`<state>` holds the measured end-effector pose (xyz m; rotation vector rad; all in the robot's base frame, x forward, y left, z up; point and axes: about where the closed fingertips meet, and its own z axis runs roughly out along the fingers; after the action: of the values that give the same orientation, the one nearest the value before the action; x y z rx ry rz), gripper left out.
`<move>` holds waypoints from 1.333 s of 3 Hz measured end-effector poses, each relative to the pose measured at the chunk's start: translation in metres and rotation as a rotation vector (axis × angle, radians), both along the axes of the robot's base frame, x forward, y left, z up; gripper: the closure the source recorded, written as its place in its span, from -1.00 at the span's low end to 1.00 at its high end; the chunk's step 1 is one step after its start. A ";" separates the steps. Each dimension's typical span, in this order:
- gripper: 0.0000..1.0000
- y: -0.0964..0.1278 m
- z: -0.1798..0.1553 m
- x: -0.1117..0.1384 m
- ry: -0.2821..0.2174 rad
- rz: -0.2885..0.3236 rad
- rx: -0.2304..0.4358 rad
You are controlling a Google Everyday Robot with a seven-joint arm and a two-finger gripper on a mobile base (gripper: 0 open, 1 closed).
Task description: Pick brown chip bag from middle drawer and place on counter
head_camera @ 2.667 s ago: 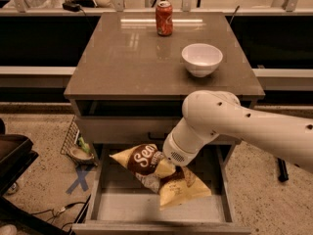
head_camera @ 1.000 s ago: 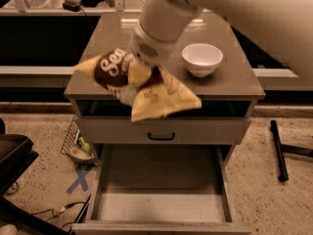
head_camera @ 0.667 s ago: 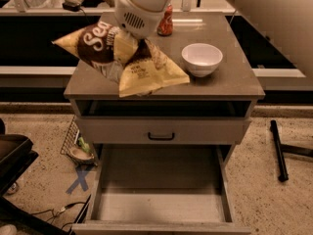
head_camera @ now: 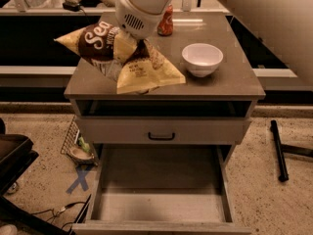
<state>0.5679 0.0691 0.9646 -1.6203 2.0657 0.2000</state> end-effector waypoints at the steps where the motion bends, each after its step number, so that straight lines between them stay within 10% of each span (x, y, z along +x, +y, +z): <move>1: 1.00 0.011 -0.001 0.046 -0.035 -0.029 0.052; 4: 1.00 0.055 -0.005 0.207 -0.154 -0.135 0.264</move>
Offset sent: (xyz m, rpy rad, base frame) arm 0.2011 0.0429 0.0211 0.3053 -0.1615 -0.1202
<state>0.7745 0.1243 0.9600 -1.2937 1.9315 0.2795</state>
